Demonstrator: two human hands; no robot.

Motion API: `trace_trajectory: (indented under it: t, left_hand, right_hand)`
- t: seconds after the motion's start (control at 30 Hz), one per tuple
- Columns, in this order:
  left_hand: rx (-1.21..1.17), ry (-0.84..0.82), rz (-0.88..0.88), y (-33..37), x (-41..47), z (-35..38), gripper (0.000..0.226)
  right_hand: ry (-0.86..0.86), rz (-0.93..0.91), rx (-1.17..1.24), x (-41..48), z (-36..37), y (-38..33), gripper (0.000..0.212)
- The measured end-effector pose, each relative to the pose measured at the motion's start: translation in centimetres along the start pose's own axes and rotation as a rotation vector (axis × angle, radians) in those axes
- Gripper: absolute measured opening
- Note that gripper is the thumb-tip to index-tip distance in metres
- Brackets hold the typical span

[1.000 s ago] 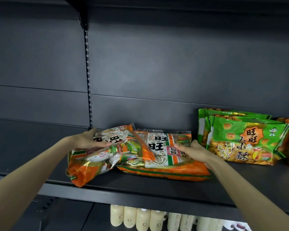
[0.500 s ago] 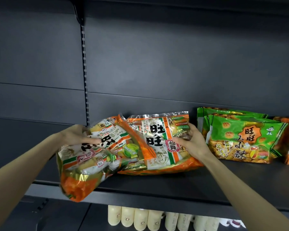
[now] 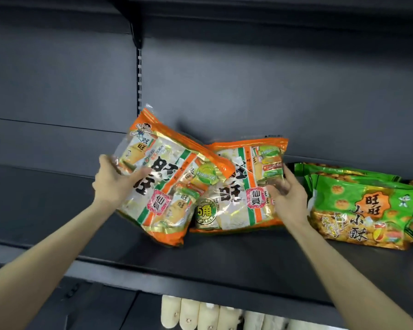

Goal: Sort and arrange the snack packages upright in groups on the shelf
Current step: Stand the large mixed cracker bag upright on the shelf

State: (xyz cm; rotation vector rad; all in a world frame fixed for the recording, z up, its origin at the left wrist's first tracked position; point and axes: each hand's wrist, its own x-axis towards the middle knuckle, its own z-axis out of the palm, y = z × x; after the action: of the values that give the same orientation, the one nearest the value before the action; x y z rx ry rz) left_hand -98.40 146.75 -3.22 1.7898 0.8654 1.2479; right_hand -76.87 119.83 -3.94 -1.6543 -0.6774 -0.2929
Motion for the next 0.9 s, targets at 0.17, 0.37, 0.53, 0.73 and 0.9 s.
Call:
trace_trajectory:
  t: [0.17,0.37,0.53,0.73,0.9]
  left_hand:
    - [-0.022,0.189,0.042,-0.8,-3.0,2.2,0.066]
    - [-0.113,0.203,0.038,-1.5,-4.3,4.6,0.069]
    - [-0.132,0.081,0.099,-1.1,-2.8,4.9,0.068]
    - [-0.088,0.099,-0.008,-0.9,-4.3,8.3,0.069]
    - [-0.185,-0.017,-0.097,-1.2,-4.8,11.1,0.082]
  right_hand:
    - [0.102,0.028,0.064,-0.5,0.5,0.6,0.030]
    - [0.322,0.063,0.176,0.4,2.1,1.9,0.025]
    - [0.395,0.078,0.215,1.9,2.6,2.7,0.029]
    - [0.185,0.162,0.235,1.3,3.5,3.6,0.034]
    - [-0.056,0.197,0.309,2.3,2.1,2.6,0.036]
